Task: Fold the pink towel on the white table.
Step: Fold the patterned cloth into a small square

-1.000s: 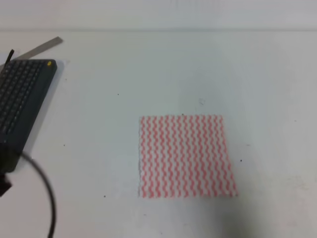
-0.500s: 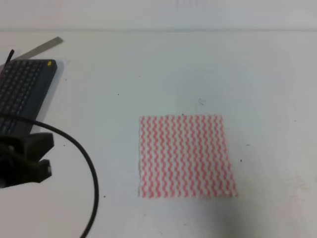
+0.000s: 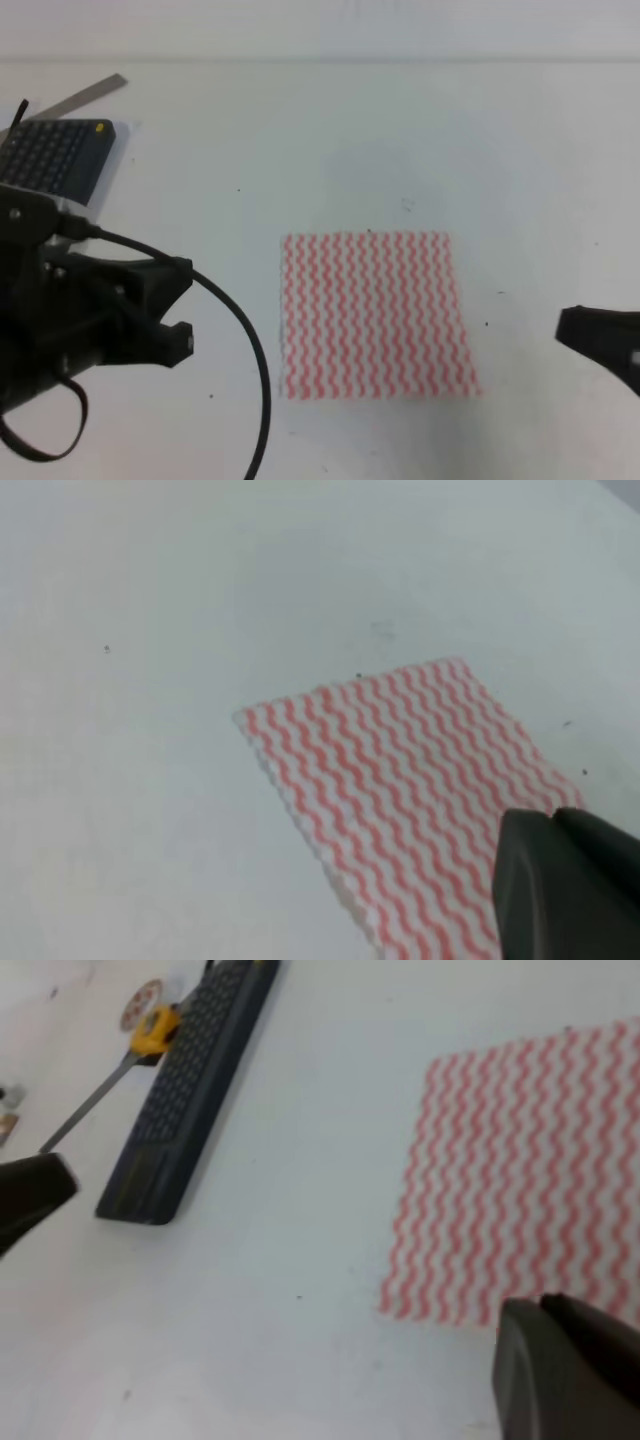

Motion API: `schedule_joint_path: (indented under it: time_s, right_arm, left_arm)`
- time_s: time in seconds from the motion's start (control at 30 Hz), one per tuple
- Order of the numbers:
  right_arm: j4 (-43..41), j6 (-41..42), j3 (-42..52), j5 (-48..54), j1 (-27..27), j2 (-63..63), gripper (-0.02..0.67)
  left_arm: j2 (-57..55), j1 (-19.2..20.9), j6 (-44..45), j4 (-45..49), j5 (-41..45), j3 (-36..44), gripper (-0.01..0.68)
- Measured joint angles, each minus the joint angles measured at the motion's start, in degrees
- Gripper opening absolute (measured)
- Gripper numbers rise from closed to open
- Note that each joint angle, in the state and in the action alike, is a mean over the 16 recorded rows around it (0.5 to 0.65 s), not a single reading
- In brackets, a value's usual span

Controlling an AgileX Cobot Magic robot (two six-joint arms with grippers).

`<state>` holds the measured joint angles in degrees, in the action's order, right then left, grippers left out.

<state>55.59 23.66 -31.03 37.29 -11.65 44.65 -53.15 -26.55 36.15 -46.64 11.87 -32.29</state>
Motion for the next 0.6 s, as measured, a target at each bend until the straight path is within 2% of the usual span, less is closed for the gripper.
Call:
schedule_joint_path:
  time_s: [0.3, 0.6]
  right_arm:
    - [2.6, 0.0, -0.4, -6.7, -11.0, 7.6, -0.02]
    - [-7.6, -7.0, -0.8, -13.2, -17.3, 18.0, -0.021]
  left_arm:
    - [-2.7, -1.3, 0.2, -0.5, -0.8, 0.0, -0.002]
    - [-3.3, -1.3, 0.9, -0.7, -0.1, 0.0, -0.004]
